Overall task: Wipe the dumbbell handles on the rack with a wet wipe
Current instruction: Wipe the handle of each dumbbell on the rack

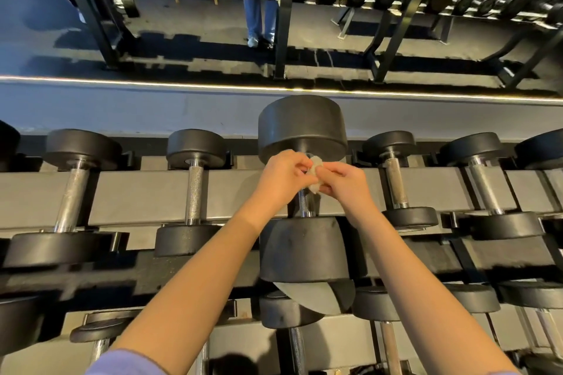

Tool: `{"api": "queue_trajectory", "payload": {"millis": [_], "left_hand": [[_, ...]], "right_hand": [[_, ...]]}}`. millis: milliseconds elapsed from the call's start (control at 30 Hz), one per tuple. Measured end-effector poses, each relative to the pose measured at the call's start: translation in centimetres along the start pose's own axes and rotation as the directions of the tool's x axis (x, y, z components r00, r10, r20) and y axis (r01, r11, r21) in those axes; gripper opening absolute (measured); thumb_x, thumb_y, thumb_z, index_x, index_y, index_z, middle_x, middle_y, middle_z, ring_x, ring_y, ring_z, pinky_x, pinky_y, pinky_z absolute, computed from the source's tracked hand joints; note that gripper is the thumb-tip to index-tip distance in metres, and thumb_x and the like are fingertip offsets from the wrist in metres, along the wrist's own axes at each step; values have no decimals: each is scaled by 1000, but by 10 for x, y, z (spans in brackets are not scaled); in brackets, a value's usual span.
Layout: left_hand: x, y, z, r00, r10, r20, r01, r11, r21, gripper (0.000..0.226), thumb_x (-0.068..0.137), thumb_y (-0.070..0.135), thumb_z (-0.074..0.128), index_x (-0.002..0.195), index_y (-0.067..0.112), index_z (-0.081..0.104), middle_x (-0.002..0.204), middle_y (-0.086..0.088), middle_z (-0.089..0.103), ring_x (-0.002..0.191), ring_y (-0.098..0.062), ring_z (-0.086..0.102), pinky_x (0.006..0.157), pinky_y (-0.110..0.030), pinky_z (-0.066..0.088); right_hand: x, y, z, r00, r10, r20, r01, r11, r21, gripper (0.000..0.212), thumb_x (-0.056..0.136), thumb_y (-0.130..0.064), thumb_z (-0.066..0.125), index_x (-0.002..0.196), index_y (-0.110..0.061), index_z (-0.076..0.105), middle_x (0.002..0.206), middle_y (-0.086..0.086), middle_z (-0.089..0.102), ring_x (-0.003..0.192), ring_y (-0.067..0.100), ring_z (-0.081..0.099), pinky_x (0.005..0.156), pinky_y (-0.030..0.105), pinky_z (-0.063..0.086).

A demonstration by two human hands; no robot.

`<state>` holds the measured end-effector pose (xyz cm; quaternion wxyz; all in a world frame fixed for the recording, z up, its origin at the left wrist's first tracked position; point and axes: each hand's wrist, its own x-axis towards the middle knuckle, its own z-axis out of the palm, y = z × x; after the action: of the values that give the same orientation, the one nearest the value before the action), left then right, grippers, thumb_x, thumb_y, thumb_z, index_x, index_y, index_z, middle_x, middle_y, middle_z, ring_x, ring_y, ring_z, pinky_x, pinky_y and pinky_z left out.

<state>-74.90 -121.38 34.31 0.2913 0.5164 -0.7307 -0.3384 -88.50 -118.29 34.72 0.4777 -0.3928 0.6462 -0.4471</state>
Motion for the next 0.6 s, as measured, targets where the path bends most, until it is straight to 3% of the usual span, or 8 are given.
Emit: {"api": "queue_trajectory", "payload": {"millis": [67, 133, 233, 300, 367, 500, 600], "left_hand": [[2, -4, -9, 984, 137, -118, -116, 979, 165, 36, 85, 26, 68, 119, 16, 61, 109, 4, 49, 98, -5, 49, 91, -18, 42], [8, -5, -19, 948, 184, -258, -132, 969, 207, 46, 92, 25, 59, 135, 13, 49, 129, -2, 45, 119, -11, 43, 103, -23, 35], [20, -12, -26, 978, 85, -193, -40, 973, 226, 49, 99, 24, 48, 144, 11, 37, 148, -5, 36, 136, -18, 32, 113, -31, 26], [22, -18, -23, 992, 35, -119, -11, 981, 194, 48, 100, 25, 45, 146, 12, 35, 150, -2, 34, 138, -17, 29, 113, -29, 23], [21, -22, -21, 992, 32, -123, -9, 984, 178, 48, 101, 25, 43, 146, 14, 34, 150, -1, 34, 139, -15, 28, 113, -27, 22], [22, -25, -21, 988, 53, -144, -25, 981, 192, 47, 101, 25, 42, 146, 15, 34, 150, 0, 35, 138, -13, 28, 109, -19, 18], [20, -25, -21, 987, 65, -145, -36, 981, 189, 47, 101, 23, 43, 146, 15, 34, 150, 0, 34, 138, -13, 27, 107, -17, 16]], "right_hand": [[10, 2, 2, 995, -15, -103, 11, 999, -37, 15, 89, -11, 64, 100, -3, 70, 81, 3, 69, 73, 10, 65, 65, 19, 55], [21, 7, 6, 981, -80, -175, 26, 955, -295, 14, 86, -15, 67, 96, -6, 71, 82, 3, 69, 77, 13, 65, 70, 23, 53], [28, 15, 14, 997, -74, -29, 44, 818, -573, 10, 82, -12, 68, 89, -6, 73, 81, 4, 64, 79, 15, 57, 59, 6, 37], [28, 16, 17, 999, -6, 32, 25, 779, -626, 3, 81, -12, 68, 79, -11, 70, 79, 4, 61, 77, 16, 56, 58, 7, 38], [26, 18, 19, 998, 6, 56, 34, 736, -676, 5, 81, -11, 68, 76, -11, 69, 80, 9, 64, 78, 21, 60, 70, 21, 46], [30, 21, 20, 993, -117, -17, 69, 694, -717, 10, 84, -7, 63, 87, -2, 72, 90, 13, 69, 79, 20, 58, 68, 22, 39], [42, 16, 21, 980, -180, -86, 74, 730, -680, 12, 85, -5, 60, 89, -1, 70, 92, 15, 69, 89, 27, 62, 73, 25, 41]]}}
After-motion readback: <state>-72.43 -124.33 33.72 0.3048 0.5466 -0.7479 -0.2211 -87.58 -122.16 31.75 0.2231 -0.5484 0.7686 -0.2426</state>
